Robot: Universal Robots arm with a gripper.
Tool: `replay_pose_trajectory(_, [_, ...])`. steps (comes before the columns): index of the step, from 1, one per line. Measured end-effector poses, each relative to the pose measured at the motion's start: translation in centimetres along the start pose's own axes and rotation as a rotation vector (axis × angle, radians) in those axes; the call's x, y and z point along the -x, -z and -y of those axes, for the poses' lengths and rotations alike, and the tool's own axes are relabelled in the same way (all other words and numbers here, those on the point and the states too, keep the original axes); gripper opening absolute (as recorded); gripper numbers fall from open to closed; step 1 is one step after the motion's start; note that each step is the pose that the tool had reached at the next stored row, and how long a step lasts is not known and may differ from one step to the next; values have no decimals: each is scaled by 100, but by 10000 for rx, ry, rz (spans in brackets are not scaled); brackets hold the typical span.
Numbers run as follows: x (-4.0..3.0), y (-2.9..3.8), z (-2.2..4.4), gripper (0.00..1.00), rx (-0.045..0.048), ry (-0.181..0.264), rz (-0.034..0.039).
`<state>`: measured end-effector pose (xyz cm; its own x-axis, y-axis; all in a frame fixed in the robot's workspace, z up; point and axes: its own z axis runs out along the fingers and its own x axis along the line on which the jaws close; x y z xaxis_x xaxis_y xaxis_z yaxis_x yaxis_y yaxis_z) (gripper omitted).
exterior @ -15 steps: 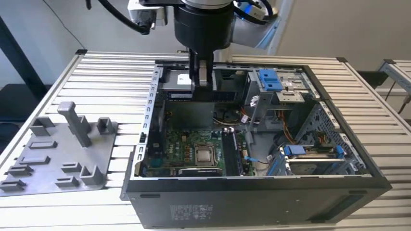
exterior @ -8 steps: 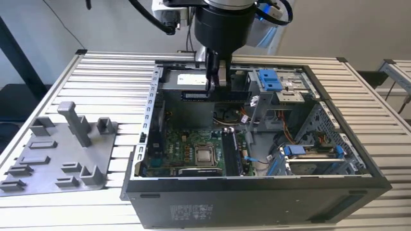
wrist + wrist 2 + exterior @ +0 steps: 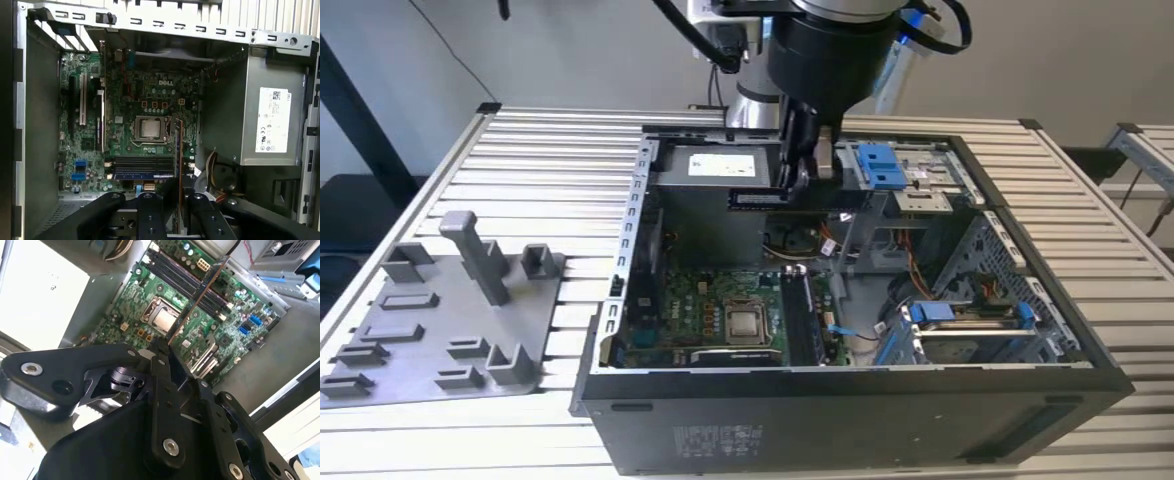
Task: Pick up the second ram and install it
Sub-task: 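Pick up the second ram and move it above second insertion slot, then insert the second ram into the second slot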
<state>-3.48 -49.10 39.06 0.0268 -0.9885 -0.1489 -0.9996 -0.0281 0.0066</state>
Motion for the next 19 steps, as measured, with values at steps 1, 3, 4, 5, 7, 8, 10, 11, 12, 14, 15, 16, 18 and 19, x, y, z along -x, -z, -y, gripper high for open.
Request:
replay_pose_trajectory(1, [0, 0, 33, 17, 0, 0, 0])
replay_pose_trajectory(3, [-1, 1, 99, 17, 2, -2, 0])
replay_pose_trajectory(4, [-2, 1, 133, 17, 2, -1, 1])
replay_pose_trajectory(5, [-2, 1, 163, 17, 3, -1, 1])
replay_pose_trajectory(7, [-3, 1, 224, 17, 3, -1, 1])
replay_pose_trajectory(8, [-3, 1, 253, 17, 4, -2, 1])
replay_pose_trajectory(10, [-3, 2, 300, 17, 5, -2, 0])
replay_pose_trajectory(11, [-3, 2, 306, 17, 4, -1, 1])
replay_pose_trajectory(12, [-2, 2, 306, 17, 4, -2, 1])
replay_pose_trajectory(14, [-1, 2, 307, 17, 4, -1, 1])
replay_pose_trajectory(15, [0, 1, 307, 17, 4, -1, 1])
replay_pose_trajectory(16, [0, 2, 307, 17, 4, -1, 0])
replay_pose_trajectory(18, [0, 2, 307, 17, 4, -1, 0])
replay_pose_trajectory(19, [0, 2, 307, 17, 4, -1, 0])
